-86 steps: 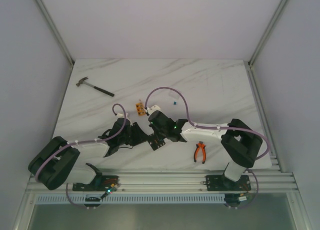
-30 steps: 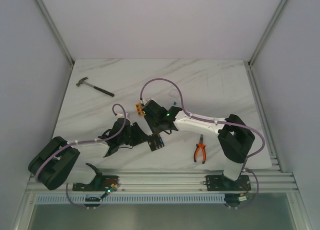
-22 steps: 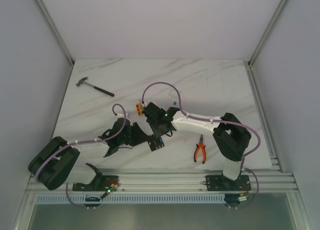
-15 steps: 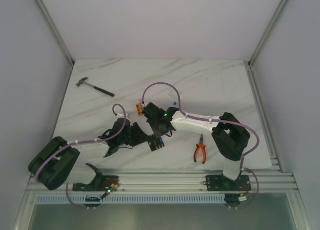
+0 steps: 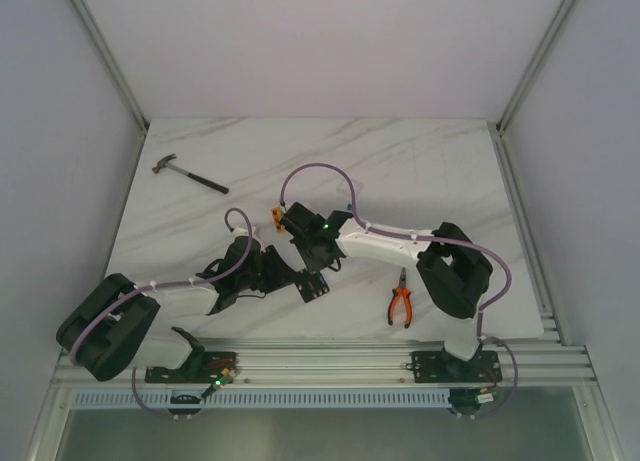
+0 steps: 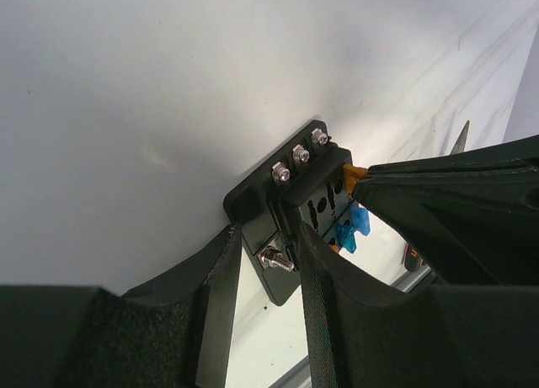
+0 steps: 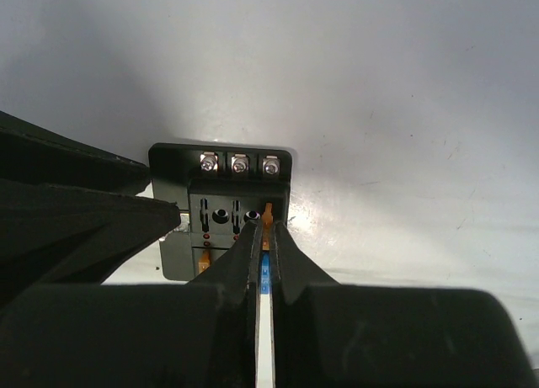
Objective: Snap on the fuse box
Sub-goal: Install the fuse at the fuse box base.
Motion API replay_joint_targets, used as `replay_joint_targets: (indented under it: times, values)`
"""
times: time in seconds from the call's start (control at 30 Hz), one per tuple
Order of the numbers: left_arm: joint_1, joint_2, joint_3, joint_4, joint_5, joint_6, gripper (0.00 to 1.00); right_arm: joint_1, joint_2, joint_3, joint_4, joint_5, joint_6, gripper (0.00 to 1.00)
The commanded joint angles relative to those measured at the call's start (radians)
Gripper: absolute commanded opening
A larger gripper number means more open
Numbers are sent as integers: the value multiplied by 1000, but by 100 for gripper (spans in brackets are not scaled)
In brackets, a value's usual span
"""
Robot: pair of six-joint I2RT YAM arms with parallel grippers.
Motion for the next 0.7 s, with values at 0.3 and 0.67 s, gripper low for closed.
replay_joint_targets:
  times: [0.3, 0.67]
  values:
    - [4, 27, 14, -9, 17, 0, 42, -12, 167, -1, -75, -3, -64, 0]
    - [4, 28, 6, -6, 17, -1, 42, -54, 353, -50, -30, 21, -102, 0]
